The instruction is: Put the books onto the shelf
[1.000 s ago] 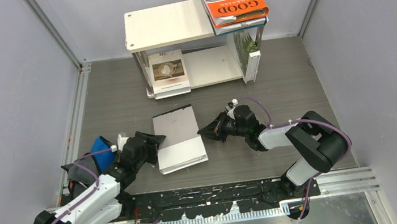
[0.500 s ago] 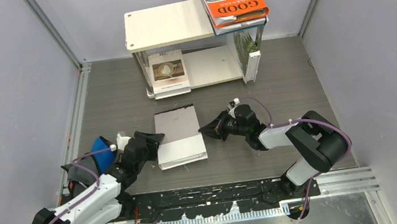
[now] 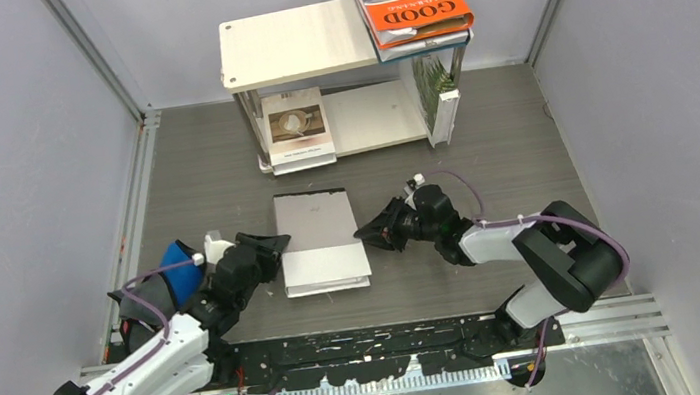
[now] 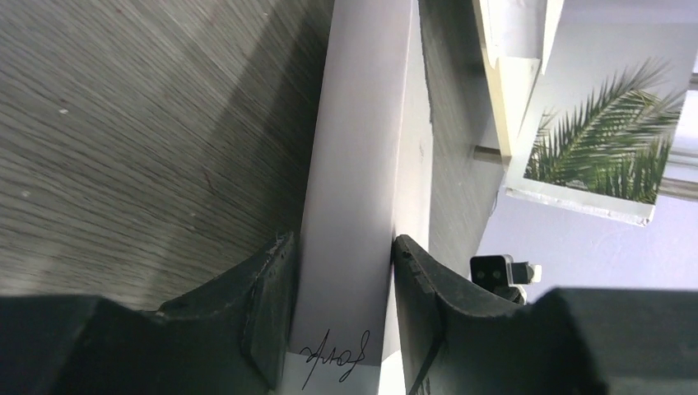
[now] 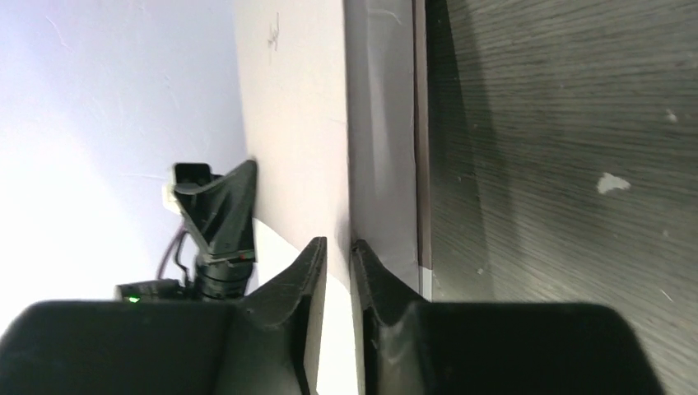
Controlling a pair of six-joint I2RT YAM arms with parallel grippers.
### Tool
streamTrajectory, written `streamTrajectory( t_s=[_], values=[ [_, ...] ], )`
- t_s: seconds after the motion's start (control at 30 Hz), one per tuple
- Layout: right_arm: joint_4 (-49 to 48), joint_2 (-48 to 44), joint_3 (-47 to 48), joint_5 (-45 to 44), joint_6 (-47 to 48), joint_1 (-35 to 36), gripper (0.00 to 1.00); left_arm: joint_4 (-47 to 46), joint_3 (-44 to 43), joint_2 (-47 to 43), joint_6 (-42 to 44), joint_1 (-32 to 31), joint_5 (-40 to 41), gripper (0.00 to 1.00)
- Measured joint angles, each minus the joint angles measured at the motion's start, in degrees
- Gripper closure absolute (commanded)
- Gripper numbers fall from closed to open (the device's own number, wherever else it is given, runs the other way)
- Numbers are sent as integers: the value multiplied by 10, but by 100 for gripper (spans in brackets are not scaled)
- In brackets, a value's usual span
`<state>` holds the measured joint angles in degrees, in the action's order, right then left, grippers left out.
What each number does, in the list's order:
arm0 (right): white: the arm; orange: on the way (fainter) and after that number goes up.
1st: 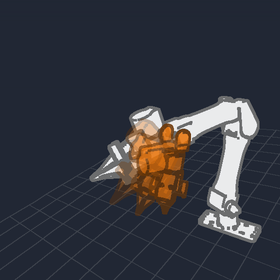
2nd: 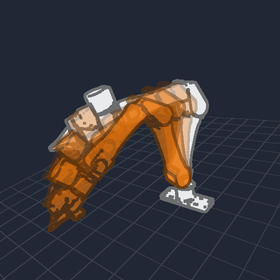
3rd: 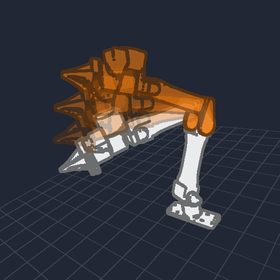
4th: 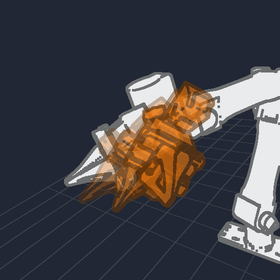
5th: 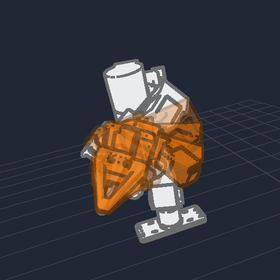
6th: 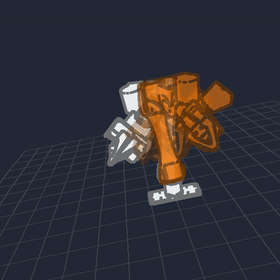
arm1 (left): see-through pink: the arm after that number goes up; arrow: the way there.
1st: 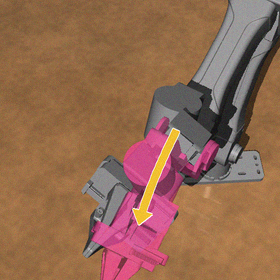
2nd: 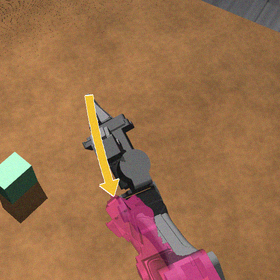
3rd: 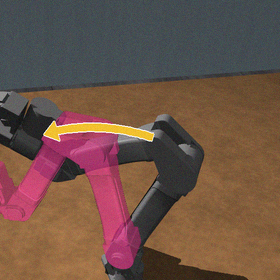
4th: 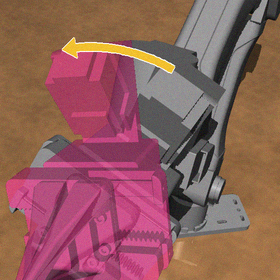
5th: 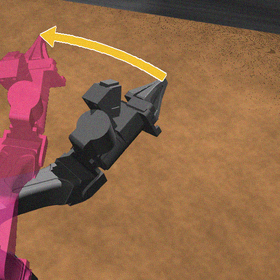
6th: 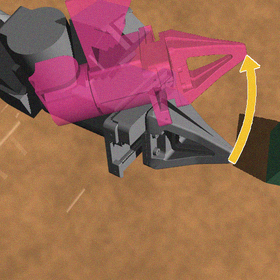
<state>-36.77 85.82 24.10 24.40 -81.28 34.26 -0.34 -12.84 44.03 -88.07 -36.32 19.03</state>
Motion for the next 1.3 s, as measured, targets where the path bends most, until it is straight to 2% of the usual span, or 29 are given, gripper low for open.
streamTrajectory(
  t_s=[0.1,0.33,1.0,1.3],
  values=[
    [56,-34,1,-5,35,1,64,14,-9,-17,0,-9,-2,63],
    [141,-80,13,-17,96,4,59,35,-47,-19,3,-25,-8,64],
    [188,-82,14,-57,127,0,58,19,-134,104,56,-59,-11,66],
    [224,-107,12,-61,145,0,46,84,-191,110,76,-104,7,74]
  ],
)
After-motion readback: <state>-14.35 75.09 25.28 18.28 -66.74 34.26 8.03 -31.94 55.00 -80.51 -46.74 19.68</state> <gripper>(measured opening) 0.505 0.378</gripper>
